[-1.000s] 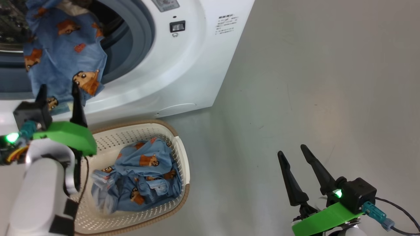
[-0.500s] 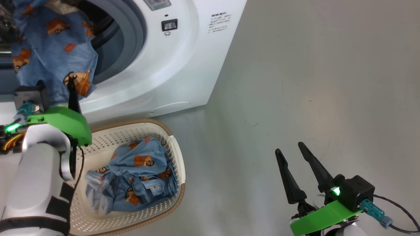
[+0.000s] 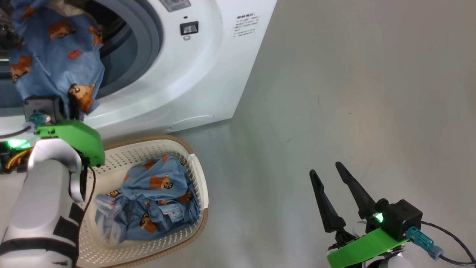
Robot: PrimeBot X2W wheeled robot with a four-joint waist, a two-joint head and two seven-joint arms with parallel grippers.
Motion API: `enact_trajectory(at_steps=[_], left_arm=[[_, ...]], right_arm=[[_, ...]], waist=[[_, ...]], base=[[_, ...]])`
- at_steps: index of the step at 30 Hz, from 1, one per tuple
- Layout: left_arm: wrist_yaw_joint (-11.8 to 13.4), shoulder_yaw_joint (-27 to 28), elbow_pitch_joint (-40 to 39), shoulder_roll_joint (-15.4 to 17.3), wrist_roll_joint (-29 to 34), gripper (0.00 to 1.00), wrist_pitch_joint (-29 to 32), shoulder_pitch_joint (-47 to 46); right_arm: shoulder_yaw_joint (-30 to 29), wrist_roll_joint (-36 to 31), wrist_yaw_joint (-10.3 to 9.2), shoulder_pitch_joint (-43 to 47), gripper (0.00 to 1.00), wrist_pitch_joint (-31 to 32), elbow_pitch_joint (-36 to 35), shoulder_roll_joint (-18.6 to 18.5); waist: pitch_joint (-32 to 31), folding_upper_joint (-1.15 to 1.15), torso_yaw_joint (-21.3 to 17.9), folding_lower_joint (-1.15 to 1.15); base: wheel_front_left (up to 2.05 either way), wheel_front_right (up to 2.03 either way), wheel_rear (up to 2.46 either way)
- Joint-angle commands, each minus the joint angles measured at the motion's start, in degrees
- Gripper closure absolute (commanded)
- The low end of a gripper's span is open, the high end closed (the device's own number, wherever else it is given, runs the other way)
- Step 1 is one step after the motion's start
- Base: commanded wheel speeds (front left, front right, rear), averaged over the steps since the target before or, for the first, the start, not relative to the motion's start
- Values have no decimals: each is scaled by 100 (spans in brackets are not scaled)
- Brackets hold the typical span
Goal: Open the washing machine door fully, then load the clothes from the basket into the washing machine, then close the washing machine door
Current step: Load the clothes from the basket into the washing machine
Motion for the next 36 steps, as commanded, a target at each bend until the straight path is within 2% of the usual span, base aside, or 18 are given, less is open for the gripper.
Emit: enact_trajectory(at_steps=[1,9,17,24,28,31,36], left_arm=[[-39,98,-34,215,79,100,-12,-185],[-115,3,179,203,48,100,-108,-420],[48,122,288,251,-31,100,-418,-922],[210,147,716,390,16,100,-708,-1610],[170,192,994,575,1,100,-899,-2078],[158,204,1181,839,57,100,-1012,-2433],[351,229,1324,1292,213,100,-1121,-2880]], right_arm=[[136,57,16,-46,0,-28,-114,-25],[126,97,16,-48,0,-28,-107,-25],[213,126,16,-71,0,-28,-103,-25],[407,217,16,-125,0,-28,-75,-25],[546,307,16,-147,0,-28,-76,-25],[657,376,16,-148,0,-28,-98,-25],[752,473,16,-85,0,-28,-112,-25]], waist=[[16,0,-12,0],[49,0,-67,0],[80,0,-149,0],[222,0,-457,0],[400,0,-729,0],[564,0,-984,0],[832,0,-1365,0]], base=[[0,0,0],[0,0,0],[0,0,0],[0,0,0],[0,0,0],[0,0,0],[0,0,0]])
